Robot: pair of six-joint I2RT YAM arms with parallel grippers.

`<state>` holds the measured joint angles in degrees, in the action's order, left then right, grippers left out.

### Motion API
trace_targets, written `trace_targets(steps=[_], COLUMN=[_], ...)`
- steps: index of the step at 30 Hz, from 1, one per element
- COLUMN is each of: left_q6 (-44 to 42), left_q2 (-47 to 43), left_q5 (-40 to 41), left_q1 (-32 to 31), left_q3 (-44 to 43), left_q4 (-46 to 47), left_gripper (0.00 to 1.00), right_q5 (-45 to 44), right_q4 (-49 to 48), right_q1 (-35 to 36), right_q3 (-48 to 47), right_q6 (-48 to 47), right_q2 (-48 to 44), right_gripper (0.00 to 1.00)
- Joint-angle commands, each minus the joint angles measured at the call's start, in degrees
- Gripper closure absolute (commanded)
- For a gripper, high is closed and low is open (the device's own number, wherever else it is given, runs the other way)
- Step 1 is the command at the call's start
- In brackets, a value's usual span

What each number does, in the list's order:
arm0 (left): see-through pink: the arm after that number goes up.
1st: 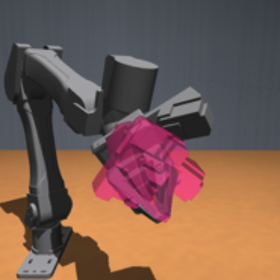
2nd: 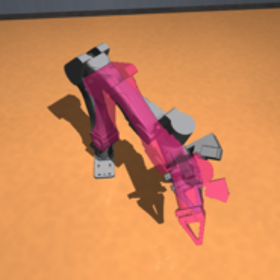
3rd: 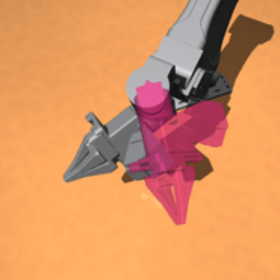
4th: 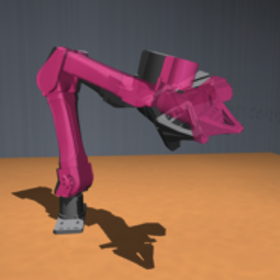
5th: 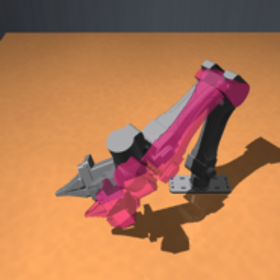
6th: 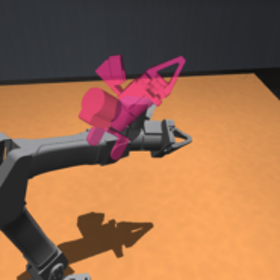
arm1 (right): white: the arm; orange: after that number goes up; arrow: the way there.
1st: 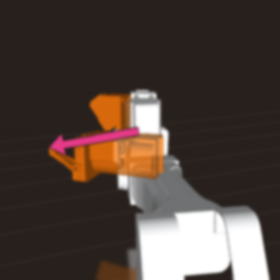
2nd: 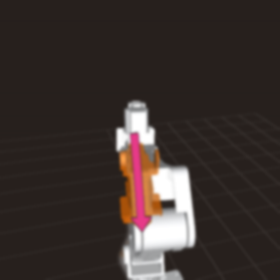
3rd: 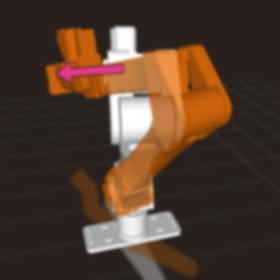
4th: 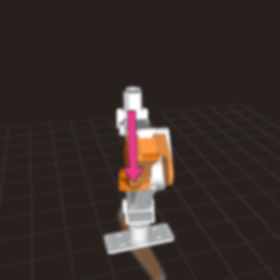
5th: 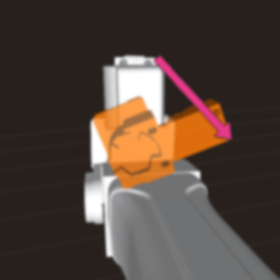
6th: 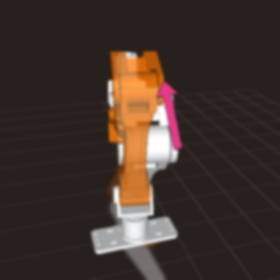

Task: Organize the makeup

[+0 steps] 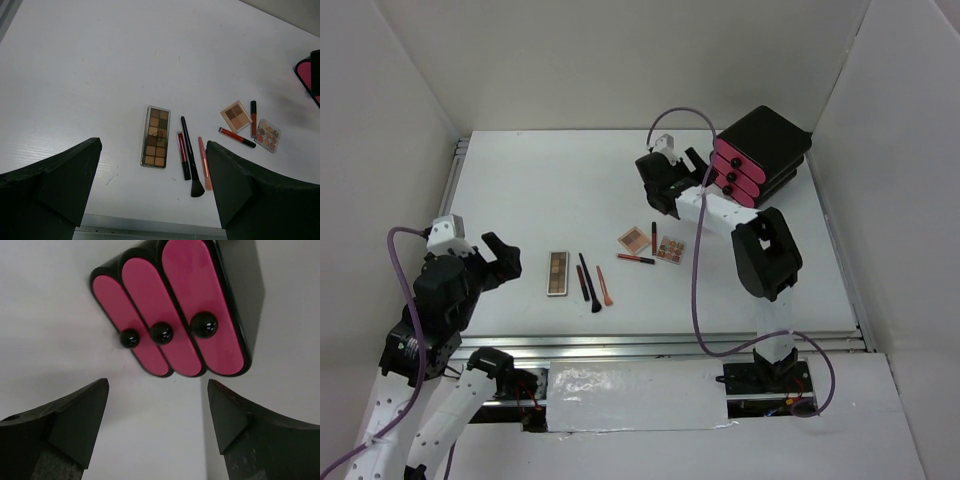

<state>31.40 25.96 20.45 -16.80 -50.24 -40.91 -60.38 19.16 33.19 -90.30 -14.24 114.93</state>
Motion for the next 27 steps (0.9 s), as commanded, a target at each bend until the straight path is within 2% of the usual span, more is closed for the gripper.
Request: trace_targets(steps=[1, 3, 6, 12, 19, 23, 27], left_q6=[-1.8, -1.9, -2.3, -2.3, -2.5, -2.5, -2.5], left_q2=[0.8, 1.1, 1.9, 2.2, 2.3, 3.0, 3.4], left_q5=[-2.3, -2.5, -3.4, -3.7, -4.3, -4.3, -4.2], left_q1=[-0.3, -0.3, -0.3, -0.3, -0.3, -0.3, -0.3], left_q3=[0.3, 0.5, 0.5, 0.5, 0.6, 0.5, 0.4], left_q4=[3.3, 3.6, 3.9, 4.0, 4.3, 4.1, 4.1], left_gripper=[0.01, 0.01, 0.01, 0.01, 0.01, 0.01, 0.01], right_q5=[-11.1, -11.0, -9.8, -9.8, -9.2, -7.6, -7.3], right_q4=[-38.4, -55.1, -60.0, -61.5, -57.0, -50.6, -53.3], right_q1=[-0.9, -0.8, -1.3, -4.3, -6.3, -7.3, -7.5], right_q3=[6.5, 10.0, 9.5, 7.1, 8.2, 8.5, 8.6], right_q6=[-30.5, -43.7, -50.2, -53.1, -49.2, -42.8, -44.4], right_q2=[-1.8, -1.4, 0.9, 5.6, 5.1, 4.8, 6.1], right_gripper=[0.13, 0.15, 0.16, 0.16, 0.16, 0.17, 0.2])
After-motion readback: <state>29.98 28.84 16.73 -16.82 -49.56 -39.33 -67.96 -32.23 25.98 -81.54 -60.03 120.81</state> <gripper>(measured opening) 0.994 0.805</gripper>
